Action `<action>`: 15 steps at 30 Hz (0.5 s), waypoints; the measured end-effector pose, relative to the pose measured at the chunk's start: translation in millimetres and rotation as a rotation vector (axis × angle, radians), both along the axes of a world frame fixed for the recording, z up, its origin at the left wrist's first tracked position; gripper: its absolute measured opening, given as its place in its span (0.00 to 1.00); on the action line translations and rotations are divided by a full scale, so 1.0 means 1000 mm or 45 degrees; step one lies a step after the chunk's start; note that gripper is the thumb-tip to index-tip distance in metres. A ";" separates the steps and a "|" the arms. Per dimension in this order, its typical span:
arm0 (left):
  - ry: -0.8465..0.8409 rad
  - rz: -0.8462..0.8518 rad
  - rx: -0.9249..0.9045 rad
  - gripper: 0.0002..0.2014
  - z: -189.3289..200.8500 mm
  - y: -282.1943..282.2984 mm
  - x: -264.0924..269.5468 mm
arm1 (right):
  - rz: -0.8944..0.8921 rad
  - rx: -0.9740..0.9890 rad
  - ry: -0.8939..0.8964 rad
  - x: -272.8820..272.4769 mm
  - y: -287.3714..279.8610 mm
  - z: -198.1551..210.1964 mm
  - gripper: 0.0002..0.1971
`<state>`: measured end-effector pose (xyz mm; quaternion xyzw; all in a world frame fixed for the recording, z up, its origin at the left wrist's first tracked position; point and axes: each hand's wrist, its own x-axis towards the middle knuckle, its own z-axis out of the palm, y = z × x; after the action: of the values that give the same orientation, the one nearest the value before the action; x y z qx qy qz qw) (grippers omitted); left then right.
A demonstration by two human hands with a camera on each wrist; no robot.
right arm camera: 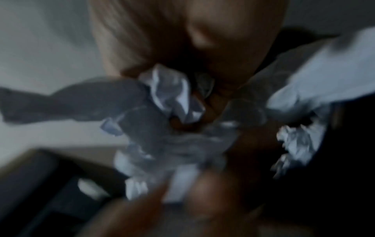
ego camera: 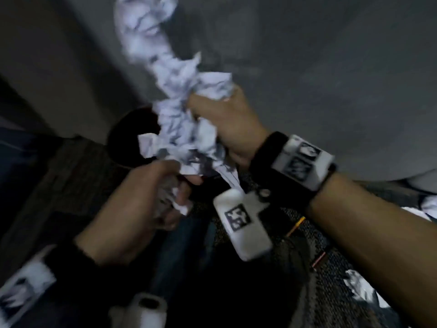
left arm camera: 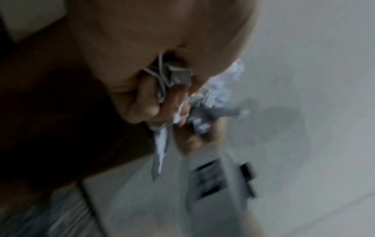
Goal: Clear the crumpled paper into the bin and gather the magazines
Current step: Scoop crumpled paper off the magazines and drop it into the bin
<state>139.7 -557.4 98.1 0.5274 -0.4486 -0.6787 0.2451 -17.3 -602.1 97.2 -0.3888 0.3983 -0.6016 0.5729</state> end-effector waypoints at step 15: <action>-1.214 -1.089 -0.701 0.19 -0.016 -0.103 -0.018 | 0.508 -0.050 1.718 -0.022 -0.020 0.013 0.23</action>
<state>121.9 -660.6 82.3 0.4636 -0.8312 -0.2716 -0.1425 -39.4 -622.3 110.6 -0.7531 0.5768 -0.1195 0.2929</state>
